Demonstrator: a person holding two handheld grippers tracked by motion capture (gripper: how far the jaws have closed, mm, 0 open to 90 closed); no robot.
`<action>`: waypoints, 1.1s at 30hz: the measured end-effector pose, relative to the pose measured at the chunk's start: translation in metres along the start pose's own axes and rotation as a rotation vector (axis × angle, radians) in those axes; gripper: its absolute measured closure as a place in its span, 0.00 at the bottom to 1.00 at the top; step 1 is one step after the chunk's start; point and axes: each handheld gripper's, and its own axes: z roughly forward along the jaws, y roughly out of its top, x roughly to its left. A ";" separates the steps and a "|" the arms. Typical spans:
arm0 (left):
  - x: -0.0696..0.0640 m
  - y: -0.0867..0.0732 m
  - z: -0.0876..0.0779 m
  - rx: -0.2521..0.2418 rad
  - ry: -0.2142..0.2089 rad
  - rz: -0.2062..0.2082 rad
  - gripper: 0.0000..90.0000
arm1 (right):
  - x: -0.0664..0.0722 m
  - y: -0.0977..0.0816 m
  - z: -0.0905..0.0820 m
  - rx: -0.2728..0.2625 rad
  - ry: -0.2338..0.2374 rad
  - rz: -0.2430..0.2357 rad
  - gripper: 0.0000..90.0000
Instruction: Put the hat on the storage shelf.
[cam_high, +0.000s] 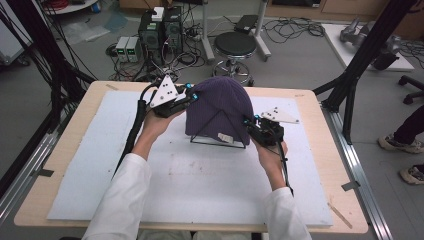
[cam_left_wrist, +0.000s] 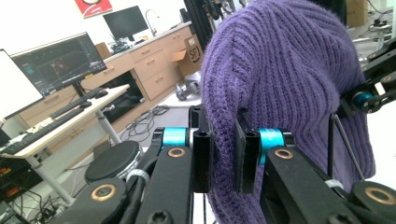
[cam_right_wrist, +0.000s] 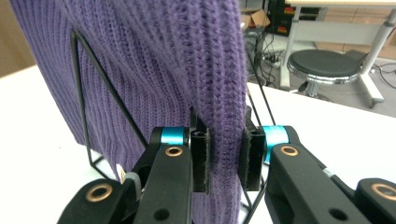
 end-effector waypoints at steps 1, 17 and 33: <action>0.000 -0.002 0.000 0.001 0.001 0.000 0.90 | 0.002 0.000 0.000 0.006 -0.005 -0.006 0.88; -0.006 -0.018 0.001 0.042 -0.018 -0.038 0.88 | 0.001 -0.005 0.006 0.083 -0.021 -0.009 0.86; -0.009 -0.026 0.000 0.038 -0.006 -0.075 0.77 | -0.002 -0.007 0.009 0.115 -0.017 0.013 0.73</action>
